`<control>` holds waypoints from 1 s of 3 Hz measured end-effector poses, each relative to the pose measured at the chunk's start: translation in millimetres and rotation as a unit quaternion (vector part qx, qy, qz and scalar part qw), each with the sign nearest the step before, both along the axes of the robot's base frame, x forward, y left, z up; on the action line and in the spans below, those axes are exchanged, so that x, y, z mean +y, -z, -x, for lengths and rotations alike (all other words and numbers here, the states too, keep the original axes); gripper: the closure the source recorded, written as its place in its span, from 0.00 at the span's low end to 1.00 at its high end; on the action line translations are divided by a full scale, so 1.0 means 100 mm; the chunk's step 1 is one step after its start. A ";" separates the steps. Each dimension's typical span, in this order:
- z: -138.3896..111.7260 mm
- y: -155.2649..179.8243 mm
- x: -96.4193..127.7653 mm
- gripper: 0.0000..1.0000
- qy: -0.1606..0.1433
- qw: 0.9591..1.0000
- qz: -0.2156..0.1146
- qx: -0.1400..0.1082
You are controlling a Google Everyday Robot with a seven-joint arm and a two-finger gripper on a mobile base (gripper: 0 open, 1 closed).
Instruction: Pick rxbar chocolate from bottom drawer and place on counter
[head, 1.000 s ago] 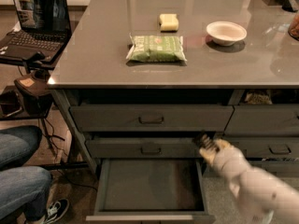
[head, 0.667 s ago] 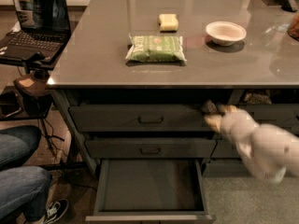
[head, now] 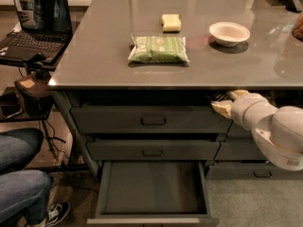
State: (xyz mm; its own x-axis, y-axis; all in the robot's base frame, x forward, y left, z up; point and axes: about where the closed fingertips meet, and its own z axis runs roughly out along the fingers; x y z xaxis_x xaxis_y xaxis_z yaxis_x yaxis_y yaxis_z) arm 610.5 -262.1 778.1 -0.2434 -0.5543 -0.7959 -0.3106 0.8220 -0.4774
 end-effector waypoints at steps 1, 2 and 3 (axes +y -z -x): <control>0.24 0.20 -0.19 1.00 0.026 0.999 0.022 0.011; 0.89 0.51 -0.49 1.00 0.062 0.996 0.045 0.050; 0.84 0.39 -0.49 1.00 0.063 0.996 0.048 0.043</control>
Offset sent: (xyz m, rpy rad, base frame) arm -0.1653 -0.0846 -0.0709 -0.1350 0.1775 -0.2187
